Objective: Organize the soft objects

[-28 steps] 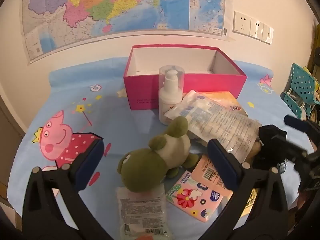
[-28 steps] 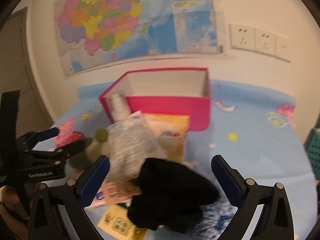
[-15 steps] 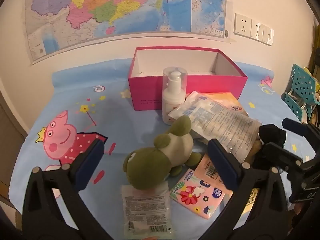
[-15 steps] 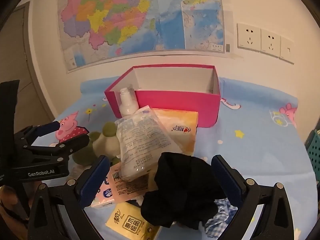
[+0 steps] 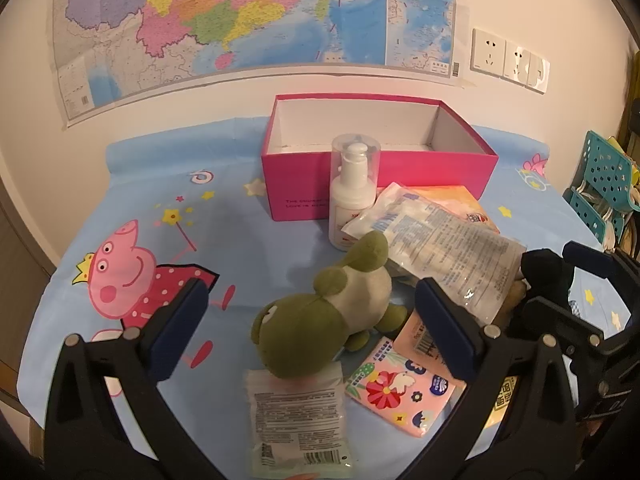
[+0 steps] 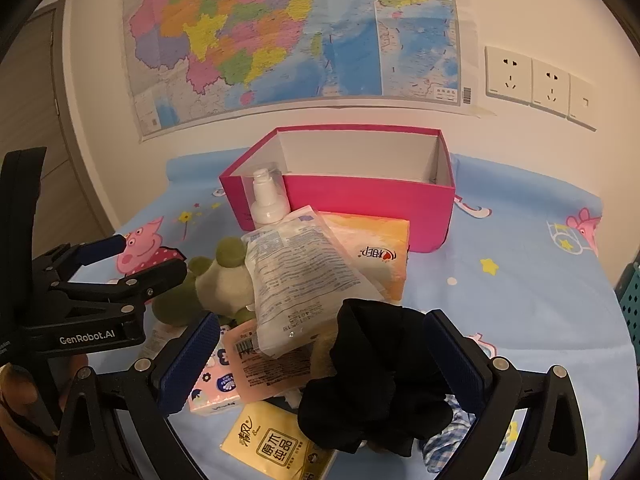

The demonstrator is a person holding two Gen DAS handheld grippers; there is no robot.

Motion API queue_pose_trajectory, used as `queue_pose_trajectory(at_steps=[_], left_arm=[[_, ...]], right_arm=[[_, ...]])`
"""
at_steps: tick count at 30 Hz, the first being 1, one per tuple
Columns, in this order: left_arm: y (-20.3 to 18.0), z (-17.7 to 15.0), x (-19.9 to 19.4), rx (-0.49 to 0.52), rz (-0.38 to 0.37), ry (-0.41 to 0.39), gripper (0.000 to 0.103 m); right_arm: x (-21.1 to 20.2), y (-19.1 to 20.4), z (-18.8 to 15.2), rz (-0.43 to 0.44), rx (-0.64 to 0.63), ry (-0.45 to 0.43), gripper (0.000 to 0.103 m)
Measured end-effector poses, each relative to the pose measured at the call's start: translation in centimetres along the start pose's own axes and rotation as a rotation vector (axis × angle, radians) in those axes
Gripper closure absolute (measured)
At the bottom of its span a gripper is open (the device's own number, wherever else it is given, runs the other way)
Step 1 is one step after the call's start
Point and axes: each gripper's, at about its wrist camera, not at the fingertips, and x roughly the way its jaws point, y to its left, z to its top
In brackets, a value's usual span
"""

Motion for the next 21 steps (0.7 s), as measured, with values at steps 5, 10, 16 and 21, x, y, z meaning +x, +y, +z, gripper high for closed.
queue_pose_trajectory(at_steps=[5, 10, 16, 21], left_arm=[[0.0, 0.0, 0.0, 0.001, 0.001, 0.001, 0.000], [-0.1, -0.1, 0.0, 0.001, 0.001, 0.000, 0.000], [0.1, 0.0, 0.1, 0.004, 0.000, 0.002, 0.000], [0.0, 0.1, 0.2, 0.005, -0.001, -0.001, 0.000]], right_arm=[[-0.5, 0.2, -0.6, 0.039, 0.006, -0.011, 0.000], [-0.5, -0.3, -0.3, 0.055, 0.003, 0.005, 0.000], [-0.2, -0.4, -0.3, 0.057, -0.007, 0.002, 0.000], [-0.1, -0.3, -0.4, 0.063, -0.008, 0.006, 0.000]])
